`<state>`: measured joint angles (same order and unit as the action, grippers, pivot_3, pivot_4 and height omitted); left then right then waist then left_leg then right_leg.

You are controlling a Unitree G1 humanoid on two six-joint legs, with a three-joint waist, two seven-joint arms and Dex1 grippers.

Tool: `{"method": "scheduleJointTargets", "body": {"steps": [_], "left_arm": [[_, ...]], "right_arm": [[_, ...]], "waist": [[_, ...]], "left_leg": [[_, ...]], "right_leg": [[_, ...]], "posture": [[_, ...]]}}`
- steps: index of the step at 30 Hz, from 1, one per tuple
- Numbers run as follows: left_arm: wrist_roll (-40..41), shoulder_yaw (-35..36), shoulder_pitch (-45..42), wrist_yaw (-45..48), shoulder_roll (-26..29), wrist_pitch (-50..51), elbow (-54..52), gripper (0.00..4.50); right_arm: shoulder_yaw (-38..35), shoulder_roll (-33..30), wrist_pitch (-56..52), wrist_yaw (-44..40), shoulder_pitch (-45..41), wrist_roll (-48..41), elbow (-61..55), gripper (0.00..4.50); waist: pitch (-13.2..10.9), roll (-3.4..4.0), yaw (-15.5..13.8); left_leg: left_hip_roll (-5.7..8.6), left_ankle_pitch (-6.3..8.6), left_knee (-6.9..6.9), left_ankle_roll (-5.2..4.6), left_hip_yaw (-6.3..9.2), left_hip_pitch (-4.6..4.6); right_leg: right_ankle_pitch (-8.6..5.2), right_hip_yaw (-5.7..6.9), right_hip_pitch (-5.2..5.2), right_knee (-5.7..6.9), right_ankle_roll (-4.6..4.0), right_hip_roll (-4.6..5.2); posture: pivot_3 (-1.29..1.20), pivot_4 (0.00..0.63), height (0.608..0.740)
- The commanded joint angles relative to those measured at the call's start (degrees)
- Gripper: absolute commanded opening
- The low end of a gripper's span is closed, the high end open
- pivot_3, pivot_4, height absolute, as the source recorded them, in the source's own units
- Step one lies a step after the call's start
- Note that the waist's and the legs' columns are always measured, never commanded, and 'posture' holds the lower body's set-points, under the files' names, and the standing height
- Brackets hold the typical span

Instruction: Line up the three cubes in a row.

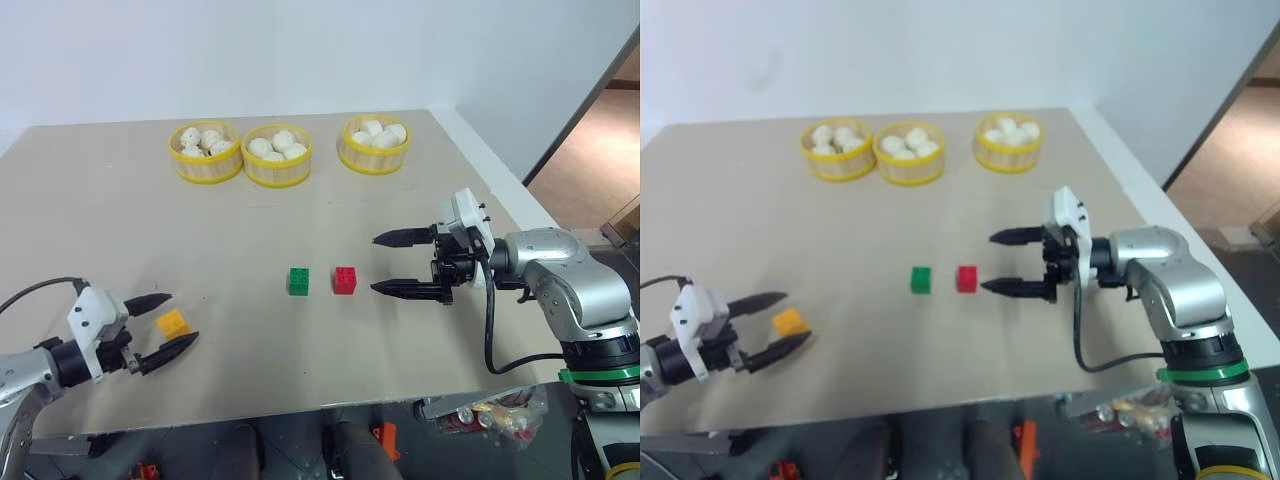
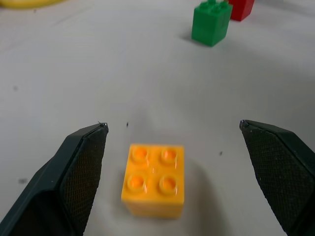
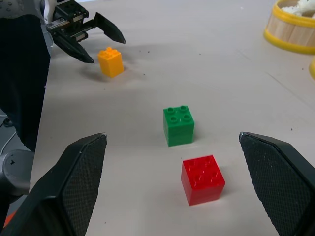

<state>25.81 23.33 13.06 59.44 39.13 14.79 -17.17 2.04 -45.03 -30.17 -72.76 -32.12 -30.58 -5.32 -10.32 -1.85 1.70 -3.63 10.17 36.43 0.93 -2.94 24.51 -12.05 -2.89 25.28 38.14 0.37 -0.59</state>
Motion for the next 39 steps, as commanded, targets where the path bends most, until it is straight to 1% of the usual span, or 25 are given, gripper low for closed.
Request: {"method": "scheduleJointTargets", "body": {"steps": [1,10,13,16,17,18,19,20,27,31,33,37,39], "left_arm": [[-1.6,-1.4,0.4,0.8,0.7,-3.3,2.8,4.46],[-4.5,-7.7,-2.7,1.2,0.5,-7.2,8.3,4.46],[-5.2,-9.0,-3.2,1.6,0.7,-8.7,9.3,3.64],[-5.5,-9.7,-3.5,1.8,1.1,-9.8,10.1,2.59],[-5.4,-9.8,-3.6,1.9,1.2,-9.9,10.2,2.24],[-5.3,-9.8,-3.6,1.9,1.2,-9.9,10.3,1.99],[-5.2,-9.9,-3.7,1.9,1.2,-9.9,10.3,1.59],[-5.2,-10.0,-3.6,2.0,1.2,-9.9,10.3,1.35],[-5.1,-9.8,-3.8,0.7,1.1,-9.1,9.5,1.37],[-4.3,-10.2,-5.6,0.4,1.6,-7.0,8.9,1.37],[-4.2,-10.6,-7.5,0.3,1.6,-6.4,9.0,1.37],[-4.2,-13.1,-13.8,-0.2,0.6,-5.6,9.5,1.37],[-4.7,-15.8,-17.2,1.5,0.7,-5.3,10.2,1.37]], "right_arm": [[-1.2,-0.9,0.6,-0.7,0.0,-0.2,-0.8,4.50],[-2.2,0.0,-1.7,0.3,0.7,-2.9,-3.1,4.50],[-2.2,0.3,-2.1,0.1,0.7,-4.1,-4.0,4.50],[-2.0,0.3,-1.5,-0.9,0.7,-4.9,-4.8,4.50],[-0.9,-0.3,0.6,-1.7,0.8,-3.1,-5.0,4.50],[0.7,-0.9,5.4,-3.6,1.4,-0.2,-5.1,4.50],[1.4,-1.1,6.7,-4.5,1.6,0.7,-5.2,4.50],[1.2,-0.5,6.0,-4.2,1.7,-0.1,-5.3,4.50],[0.6,1.1,6.1,-4.8,1.3,-1.9,-5.3,4.50],[0.4,1.5,6.2,-5.2,1.2,-2.5,-5.8,4.50],[0.3,1.1,5.4,-4.6,1.3,-2.5,-5.9,4.50],[0.1,-0.2,5.2,-3.6,2.1,-1.4,-6.0,4.50],[-0.2,-0.5,4.8,-2.6,2.8,-1.3,-6.2,4.50]], "waist": [[0.0,-0.01,0.0],[0.0,-0.01,0.0],[0.0,0.00,0.0],[0.0,0.00,0.0],[0.0,0.00,0.0],[0.0,0.00,0.0],[0.0,0.00,0.0],[0.0,0.00,0.0],[0.0,0.00,0.0],[0.0,0.00,0.0],[0.0,0.00,-0.1],[0.0,-0.01,-0.5],[0.0,-0.01,-0.5]], "left_leg": [[0.00,0.00,0.00,0.00,-0.02,-0.01],[-0.01,0.01,-0.01,0.02,-0.05,0.02],[-0.02,0.01,-0.01,0.02,-0.05,0.02],[-0.02,0.01,-0.02,0.02,-0.05,0.02],[-0.03,0.01,-0.02,0.02,-0.05,0.02],[-0.02,0.02,-0.02,0.02,-0.05,0.02],[-0.02,0.02,-0.02,0.02,-0.05,0.02],[-0.02,0.02,-0.02,0.02,-0.05,0.02],[-0.03,0.02,-0.02,0.02,-0.05,0.01],[-0.03,0.02,-0.02,0.02,-0.04,0.01],[-0.03,0.01,-0.02,0.02,-0.02,0.01],[0.00,0.01,0.00,0.02,-0.02,0.05],[0.00,0.01,0.01,0.02,-0.06,0.04]], "right_leg": [[0.00,-0.03,0.00,0.00,0.00,0.00],[0.00,-0.05,0.03,0.00,0.00,0.02],[0.00,-0.04,0.03,0.00,0.00,0.01],[0.00,-0.04,0.03,-0.01,0.00,0.01],[0.00,-0.05,0.03,-0.01,0.00,0.01],[0.00,-0.04,0.03,-0.01,0.00,0.01],[0.00,-0.04,0.03,-0.01,0.00,0.01],[0.00,-0.04,0.03,-0.01,0.00,0.01],[0.00,-0.03,0.03,0.00,0.00,0.02],[0.00,-0.01,0.03,0.00,0.00,0.01],[0.00,0.01,0.02,0.00,0.00,0.01],[0.00,0.02,0.01,-0.01,0.01,0.02],[0.01,-0.02,0.01,-0.01,0.02,0.03]], "posture": [[0.00,0.150,0.740],[0.00,0.150,0.740],[0.00,0.150,0.740],[0.00,0.150,0.740],[0.00,0.150,0.740],[0.00,0.150,0.740],[0.00,0.150,0.740],[0.00,0.150,0.740],[0.00,0.150,0.740],[0.00,0.150,0.740],[0.00,0.150,0.740],[0.00,0.150,0.740],[0.00,0.150,0.740]]}}
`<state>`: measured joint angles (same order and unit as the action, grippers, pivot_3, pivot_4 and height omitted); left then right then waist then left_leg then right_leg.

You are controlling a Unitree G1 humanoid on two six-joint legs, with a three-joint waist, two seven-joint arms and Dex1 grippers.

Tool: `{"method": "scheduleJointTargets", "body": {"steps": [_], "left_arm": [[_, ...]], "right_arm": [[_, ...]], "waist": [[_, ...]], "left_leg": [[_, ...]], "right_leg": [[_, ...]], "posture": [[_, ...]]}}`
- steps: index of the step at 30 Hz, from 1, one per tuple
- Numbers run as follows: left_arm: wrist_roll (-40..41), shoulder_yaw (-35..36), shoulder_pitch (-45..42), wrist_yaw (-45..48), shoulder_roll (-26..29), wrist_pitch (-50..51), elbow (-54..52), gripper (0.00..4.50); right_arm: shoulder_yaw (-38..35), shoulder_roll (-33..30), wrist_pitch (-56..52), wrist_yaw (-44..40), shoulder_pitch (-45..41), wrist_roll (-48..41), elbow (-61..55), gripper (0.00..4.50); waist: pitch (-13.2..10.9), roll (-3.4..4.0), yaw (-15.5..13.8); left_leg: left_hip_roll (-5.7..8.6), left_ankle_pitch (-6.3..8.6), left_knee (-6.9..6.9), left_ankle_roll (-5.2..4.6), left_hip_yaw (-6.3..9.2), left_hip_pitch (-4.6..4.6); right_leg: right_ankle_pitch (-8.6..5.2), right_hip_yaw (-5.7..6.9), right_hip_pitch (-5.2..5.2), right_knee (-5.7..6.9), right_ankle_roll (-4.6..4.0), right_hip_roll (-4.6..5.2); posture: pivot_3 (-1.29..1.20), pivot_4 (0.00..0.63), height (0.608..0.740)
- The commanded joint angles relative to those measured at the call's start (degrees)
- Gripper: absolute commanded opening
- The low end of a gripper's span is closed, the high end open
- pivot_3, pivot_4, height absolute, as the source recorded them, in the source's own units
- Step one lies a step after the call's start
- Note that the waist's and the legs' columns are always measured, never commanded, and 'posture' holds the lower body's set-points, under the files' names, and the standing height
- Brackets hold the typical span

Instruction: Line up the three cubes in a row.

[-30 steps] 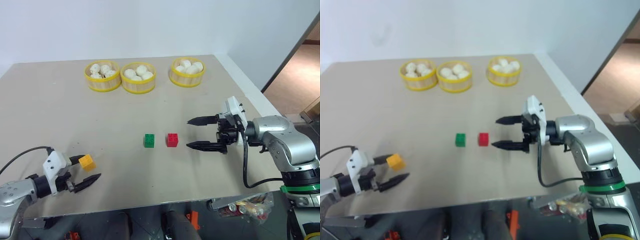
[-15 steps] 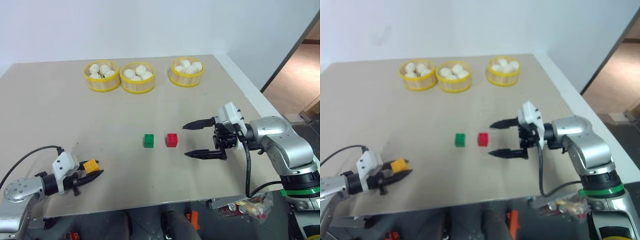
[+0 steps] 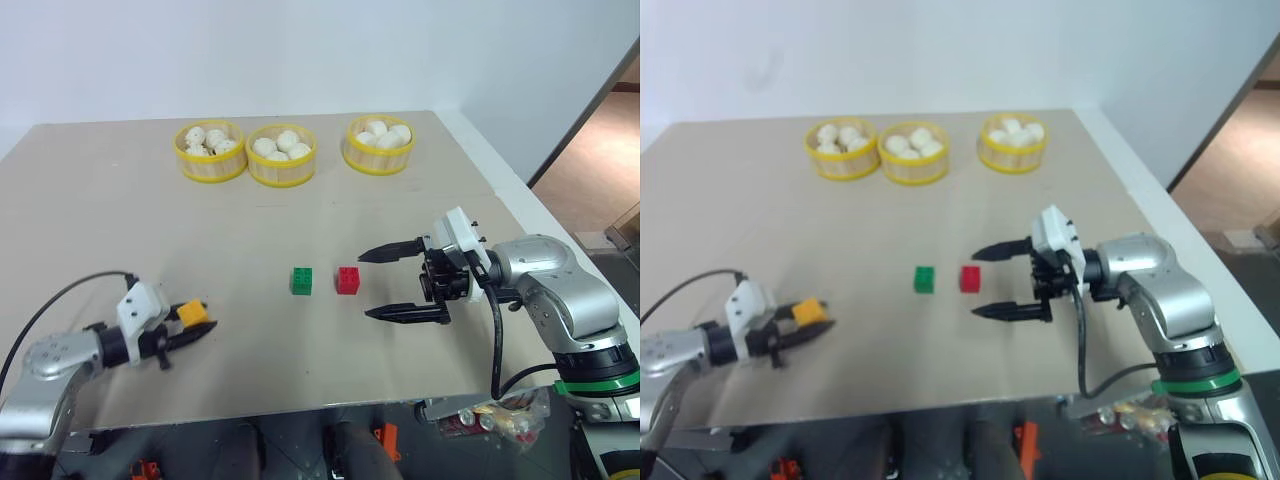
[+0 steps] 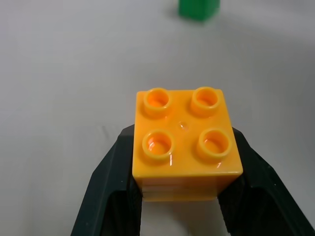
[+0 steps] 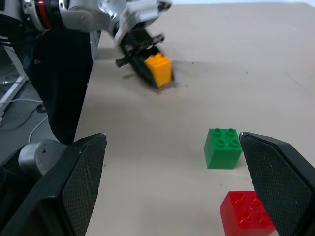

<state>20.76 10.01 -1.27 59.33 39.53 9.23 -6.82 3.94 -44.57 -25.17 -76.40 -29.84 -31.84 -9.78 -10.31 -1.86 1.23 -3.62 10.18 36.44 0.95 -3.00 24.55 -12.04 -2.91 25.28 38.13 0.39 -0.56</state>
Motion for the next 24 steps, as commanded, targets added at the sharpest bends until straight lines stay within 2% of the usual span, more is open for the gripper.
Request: {"method": "scheduleJointTargets", "body": {"steps": [1,7,12,17,24], "left_arm": [[-0.1,-3.9,-5.1,2.5,0.3,-0.1,0.9,1.37],[-2.8,-10.0,-17.3,6.5,-1.1,-3.4,11.6,1.37],[-5.8,-16.1,-28.6,11.9,-5.3,-6.5,24.5,1.37],[-7.7,-18.5,-31.8,15.3,-7.0,-10.3,31.2,1.37],[-8.1,-17.7,-31.9,17.1,-6.0,-12.3,33.5,1.37]], "right_arm": [[-2.2,-1.1,0.2,1.2,1.1,0.2,-1.8,4.50],[-2.2,-1.4,1.0,2.3,2.1,1.2,-1.9,4.50],[-2.3,-1.5,2.2,3.1,2.7,2.4,-1.9,4.50],[-3.1,-1.2,1.0,4.8,4.0,1.6,-3.2,4.50],[-4.6,-2.0,0.0,6.0,6.8,0.9,-5.1,4.50]], "waist": [[0.0,0.00,0.0],[0.0,0.00,0.2],[0.0,0.00,0.0],[0.0,-0.01,0.3],[0.0,-0.01,0.2]], "left_leg": [[0.01,0.00,0.00,0.00,-0.01,0.00],[0.00,0.00,-0.02,0.00,0.02,0.00],[0.04,-0.01,0.04,-0.02,0.07,0.04],[0.08,0.01,0.05,-0.02,0.00,0.10],[0.06,0.01,0.01,-0.03,0.09,0.09]], "right_leg": [[0.00,-0.01,-0.01,0.00,0.01,0.00],[-0.01,-0.02,0.00,0.00,0.03,-0.11],[0.03,-0.01,-0.03,0.01,0.09,-0.14],[0.16,-0.20,0.01,-0.01,0.42,-0.14],[0.15,-0.12,0.01,0.01,0.42,-0.16]], "posture": [[0.00,0.150,0.740],[0.00,0.150,0.740],[0.00,0.150,0.740],[0.00,0.150,0.740],[0.00,0.150,0.740]]}}
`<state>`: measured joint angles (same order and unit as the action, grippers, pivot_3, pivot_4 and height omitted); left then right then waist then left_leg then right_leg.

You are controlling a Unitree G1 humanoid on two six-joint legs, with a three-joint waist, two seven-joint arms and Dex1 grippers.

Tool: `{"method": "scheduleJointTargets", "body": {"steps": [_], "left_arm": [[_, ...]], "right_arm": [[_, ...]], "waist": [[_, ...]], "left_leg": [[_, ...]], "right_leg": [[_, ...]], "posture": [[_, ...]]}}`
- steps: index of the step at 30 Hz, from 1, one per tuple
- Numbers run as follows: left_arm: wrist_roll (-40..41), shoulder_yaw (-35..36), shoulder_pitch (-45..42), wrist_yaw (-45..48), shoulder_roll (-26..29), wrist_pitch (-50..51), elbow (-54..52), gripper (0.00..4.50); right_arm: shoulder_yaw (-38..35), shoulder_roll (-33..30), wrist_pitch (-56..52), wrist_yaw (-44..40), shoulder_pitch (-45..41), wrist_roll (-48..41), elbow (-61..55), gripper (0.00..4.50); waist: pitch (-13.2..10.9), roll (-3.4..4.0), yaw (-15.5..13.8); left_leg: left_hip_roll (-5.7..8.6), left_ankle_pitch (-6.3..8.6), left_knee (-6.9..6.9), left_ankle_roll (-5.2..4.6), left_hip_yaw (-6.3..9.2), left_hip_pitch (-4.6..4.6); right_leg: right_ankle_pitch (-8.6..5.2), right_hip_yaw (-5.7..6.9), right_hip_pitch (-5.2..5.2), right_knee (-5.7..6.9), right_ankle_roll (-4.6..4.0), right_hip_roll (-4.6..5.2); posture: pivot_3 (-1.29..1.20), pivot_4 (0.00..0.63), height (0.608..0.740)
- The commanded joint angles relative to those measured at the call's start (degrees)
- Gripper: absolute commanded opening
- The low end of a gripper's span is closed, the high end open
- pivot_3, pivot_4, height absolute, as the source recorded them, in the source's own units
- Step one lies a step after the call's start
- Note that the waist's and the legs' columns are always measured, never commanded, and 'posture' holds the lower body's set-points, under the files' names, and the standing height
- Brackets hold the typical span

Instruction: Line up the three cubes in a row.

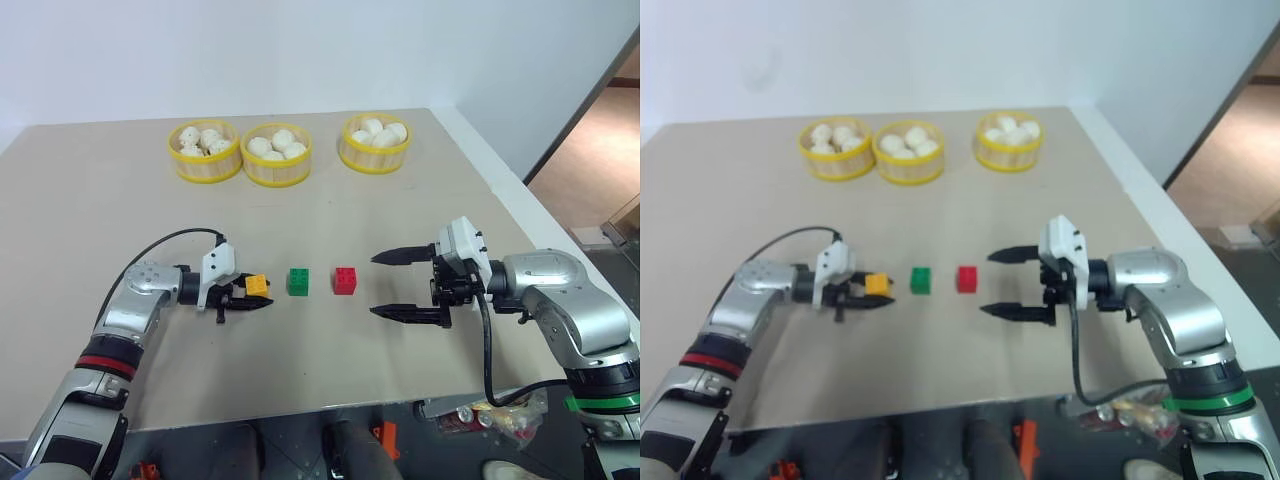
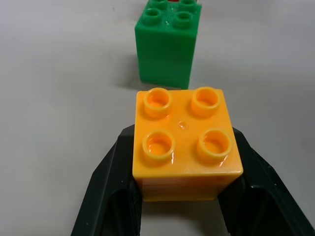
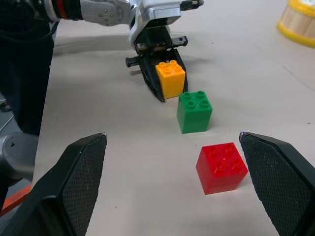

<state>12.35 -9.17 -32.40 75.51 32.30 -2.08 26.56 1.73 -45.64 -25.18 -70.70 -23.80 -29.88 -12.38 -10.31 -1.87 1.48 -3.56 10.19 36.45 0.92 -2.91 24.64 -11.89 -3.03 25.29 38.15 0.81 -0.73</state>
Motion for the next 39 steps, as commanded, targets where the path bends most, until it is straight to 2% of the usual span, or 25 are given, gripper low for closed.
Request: {"method": "scheduleJointTargets", "body": {"steps": [1,7,21,31,32,34,35,39], "left_arm": [[0.3,1.9,-0.7,1.2,1.8,-1.1,0.4,1.37],[-0.3,1.9,-0.2,3.6,4.6,-2.5,1.9,1.37],[-0.9,-0.2,-2.2,3.4,-0.8,-2.6,2.4,1.37],[-4.0,-0.6,-3.3,3.7,0.2,-5.1,6.5,1.37],[-4.2,-0.4,-3.5,3.7,0.3,-5.1,7.0,2.17],[-4.2,-0.1,-4.0,4.2,0.8,-5.2,7.9,2.57],[-4.4,0.0,-4.2,4.0,1.1,-5.7,8.4,3.07],[-3.2,1.6,-4.4,3.5,2.0,-4.9,7.7,4.39]], "right_arm": [[-2.6,-1.1,0.0,0.4,1.1,-1.2,-2.8,4.50],[-3.1,-1.6,-0.3,1.0,2.1,-1.5,-3.7,4.50],[-2.3,-1.4,-2.2,1.4,0.5,-1.3,-3.9,4.50],[-2.0,-1.2,-2.5,1.5,0.4,-1.0,-4.0,4.50],[-2.0,-1.2,-2.5,1.5,0.4,-0.9,-3.9,4.50],[-1.9,-1.2,-2.3,1.4,0.5,-0.8,-3.8,4.50],[-2.0,-1.2,-2.2,1.4,0.6,-0.8,-3.8,4.50],[-2.4,-0.6,-2.2,1.6,0.8,-1.3,-3.4,4.50]], "waist": [[0.0,0.00,0.0],[0.0,0.00,0.0],[0.0,0.00,-0.2],[0.0,-0.01,-0.2],[0.0,-0.01,-0.2],[0.0,-0.01,-0.1],[0.0,-0.01,0.1],[0.0,-0.01,1.0]], "left_leg": [[0.00,0.00,0.02,0.00,0.00,0.00],[0.01,0.00,0.06,0.00,-0.05,-0.01],[0.10,-0.01,0.17,0.00,-0.06,0.02],[0.10,-0.01,0.16,-0.01,-0.03,-0.01],[0.10,-0.01,0.16,-0.01,-0.03,-0.02],[0.10,-0.01,0.16,-0.02,-0.02,-0.03],[0.10,-0.02,0.16,-0.02,-0.02,-0.06],[0.07,-0.01,0.10,-0.02,-0.01,-0.08]], "right_leg": [[0.00,-0.01,-0.01,0.00,-0.01,0.01],[-0.07,-0.07,0.00,0.00,-0.17,0.01],[-0.05,-0.14,-0.07,-0.01,-0.12,0.08],[-0.03,-0.14,-0.08,0.00,-0.11,0.05],[-0.03,-0.14,-0.08,0.00,-0.11,0.05],[0.00,-0.14,-0.08,0.00,-0.12,0.04],[0.01,-0.17,-0.08,0.00,-0.13,0.01],[0.02,-0.19,-0.07,0.01,-0.12,-0.02]], "posture": [[0.00,0.150,0.740],[0.00,0.150,0.740],[0.00,0.150,0.740],[0.00,0.150,0.740],[0.00,0.150,0.740],[0.00,0.150,0.740],[0.00,0.150,0.740],[0.00,0.150,0.740]]}}
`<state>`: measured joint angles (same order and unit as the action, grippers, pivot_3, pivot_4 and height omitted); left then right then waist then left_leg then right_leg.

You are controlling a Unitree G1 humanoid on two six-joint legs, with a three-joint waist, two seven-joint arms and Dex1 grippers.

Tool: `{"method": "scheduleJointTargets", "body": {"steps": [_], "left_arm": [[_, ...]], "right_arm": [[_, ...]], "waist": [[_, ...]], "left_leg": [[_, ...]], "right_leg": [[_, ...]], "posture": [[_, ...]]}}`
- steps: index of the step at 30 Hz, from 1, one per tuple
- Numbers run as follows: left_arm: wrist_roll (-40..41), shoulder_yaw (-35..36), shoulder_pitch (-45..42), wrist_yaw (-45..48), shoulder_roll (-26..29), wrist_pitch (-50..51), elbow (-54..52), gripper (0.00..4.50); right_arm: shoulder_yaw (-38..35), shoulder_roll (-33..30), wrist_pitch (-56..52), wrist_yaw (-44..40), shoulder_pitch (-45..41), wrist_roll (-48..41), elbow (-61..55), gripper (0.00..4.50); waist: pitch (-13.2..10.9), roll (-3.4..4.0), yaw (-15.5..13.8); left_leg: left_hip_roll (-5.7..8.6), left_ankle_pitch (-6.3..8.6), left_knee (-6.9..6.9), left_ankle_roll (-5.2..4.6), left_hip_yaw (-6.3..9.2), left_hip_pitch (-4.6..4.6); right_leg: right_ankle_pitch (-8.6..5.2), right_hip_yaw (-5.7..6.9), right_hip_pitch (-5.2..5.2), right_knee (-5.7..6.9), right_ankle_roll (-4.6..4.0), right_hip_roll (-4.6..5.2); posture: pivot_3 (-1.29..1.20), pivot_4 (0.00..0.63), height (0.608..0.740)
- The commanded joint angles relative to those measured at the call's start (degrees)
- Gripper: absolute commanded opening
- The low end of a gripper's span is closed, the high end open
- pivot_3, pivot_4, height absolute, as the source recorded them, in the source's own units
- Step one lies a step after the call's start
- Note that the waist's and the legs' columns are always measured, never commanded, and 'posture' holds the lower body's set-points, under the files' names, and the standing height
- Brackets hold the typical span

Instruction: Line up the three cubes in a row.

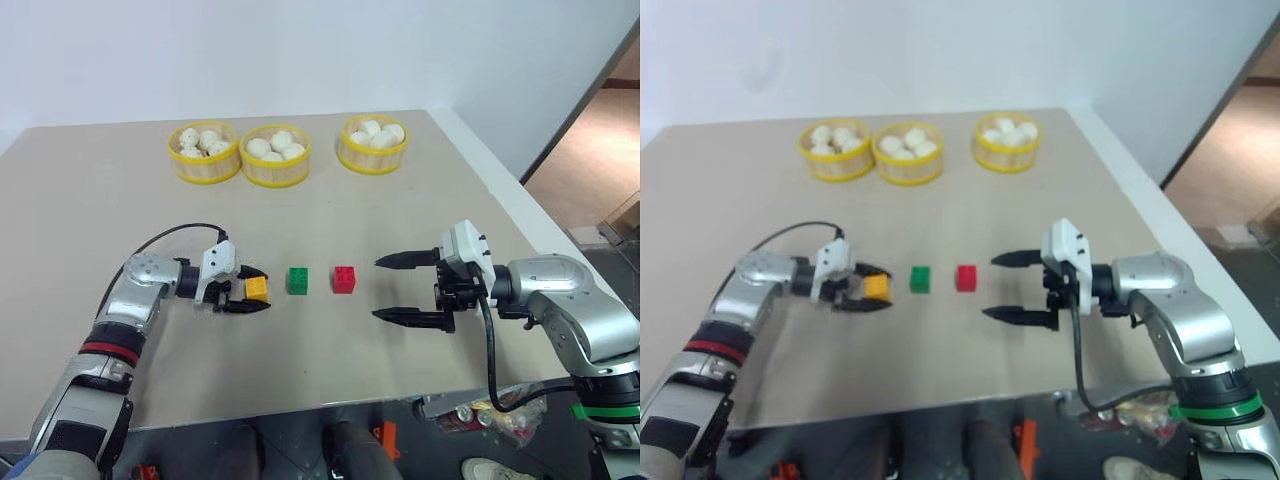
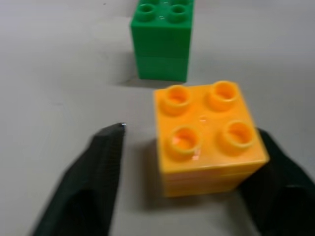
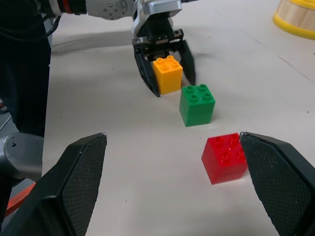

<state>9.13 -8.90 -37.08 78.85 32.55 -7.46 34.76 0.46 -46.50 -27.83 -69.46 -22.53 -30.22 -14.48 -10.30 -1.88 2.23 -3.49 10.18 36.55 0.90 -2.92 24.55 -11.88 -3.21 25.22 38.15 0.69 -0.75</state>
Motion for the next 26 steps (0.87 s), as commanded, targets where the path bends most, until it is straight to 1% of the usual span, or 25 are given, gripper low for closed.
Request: {"method": "scheduleJointTargets", "body": {"steps": [1,4,7,9,11,14,17,20,23,26], "left_arm": [[0.6,1.9,0.5,0.0,2.2,1.4,-1.4,4.46],[2.2,3.5,1.9,-0.2,4.0,3.7,-5.2,4.46],[5.0,6.1,5.1,-0.7,7.2,9.1,-12.4,4.46],[8.7,10.1,8.2,-2.6,10.3,16.4,-19.5,4.46],[11.3,13.8,10.3,-5.7,12.1,21.5,-24.4,4.46],[15.1,19.7,13.4,-11.9,13.0,29.4,-29.6,4.46],[14.2,23.2,16.3,-17.6,12.2,28.7,-31.0,4.46],[12.5,24.9,17.3,-25.9,8.7,26.7,-31.0,4.46],[9.5,25.4,17.5,-34.4,5.1,24.2,-29.7,4.46],[8.1,25.4,18.4,-38.1,3.1,21.7,-28.4,4.46]], "right_arm": [[-1.5,0.7,0.2,0.7,-0.5,-1.5,-1.3,4.50],[-3.1,2.1,-1.6,2.4,-1.1,-4.0,-1.4,4.50],[-5.2,3.3,-4.3,4.9,-3.0,-7.1,-1.9,4.50],[-7.4,4.1,-5.5,7.6,-4.5,-8.7,-1.4,4.50],[-8.8,4.2,-5.8,9.4,-5.1,-8.8,-0.7,4.50],[-9.7,4.0,-2.2,10.8,-4.6,-5.0,3.8,4.50],[-9.1,5.3,4.1,13.2,-4.4,0.3,9.5,4.50],[-8.5,7.0,9.8,16.1,-5.7,5.2,16.7,4.50],[-9.9,8.9,14.5,18.1,-6.7,7.0,22.7,4.50],[-10.7,9.2,16.4,18.9,-5.5,7.6,24.3,4.50]], "waist": [[0.0,0.00,0.4],[0.0,0.00,0.5],[0.0,0.00,0.6],[0.0,-0.02,0.6],[0.0,-0.03,0.5],[0.0,-0.04,0.3],[0.0,-0.04,0.3],[0.0,-0.05,0.3],[0.0,-0.05,0.3],[0.0,-0.06,0.3]], "left_leg": [[-0.01,0.00,-0.02,0.00,0.01,0.00],[-0.05,0.00,-0.10,0.00,0.01,0.01],[-0.10,0.00,-0.14,0.00,0.02,0.01],[-0.12,0.00,-0.14,0.00,0.04,0.03],[-0.13,0.00,-0.13,0.00,0.03,0.03],[-0.08,0.00,-0.11,0.00,0.01,0.00],[-0.03,0.00,-0.07,0.00,-0.06,-0.02],[0.02,0.00,-0.05,0.00,-0.08,-0.03],[0.02,-0.01,-0.04,0.00,-0.07,-0.01],[0.01,-0.01,-0.06,0.00,-0.08,0.00]], "right_leg": [[0.07,0.00,0.00,0.00,0.13,-0.01],[0.07,0.00,0.04,0.00,0.15,-0.06],[0.05,0.00,0.09,0.02,0.12,-0.10],[0.04,0.03,0.09,0.04,0.11,-0.09],[0.05,0.04,0.08,0.03,0.11,-0.06],[-0.08,0.05,0.04,0.02,-0.05,0.03],[-0.08,0.01,-0.01,-0.02,-0.03,0.10],[-0.06,-0.02,0.00,-0.01,0.00,0.11],[-0.01,-0.02,0.00,-0.01,0.02,0.10],[0.12,-0.04,0.01,-0.01,0.25,0.08]], "posture": [[0.00,0.150,0.740],[0.00,0.150,0.740],[0.00,0.150,0.740],[0.00,0.150,0.740],[0.00,0.150,0.740],[0.00,0.150,0.740],[0.00,0.150,0.740],[0.00,0.150,0.740],[0.00,0.150,0.740],[0.00,0.150,0.740]]}}
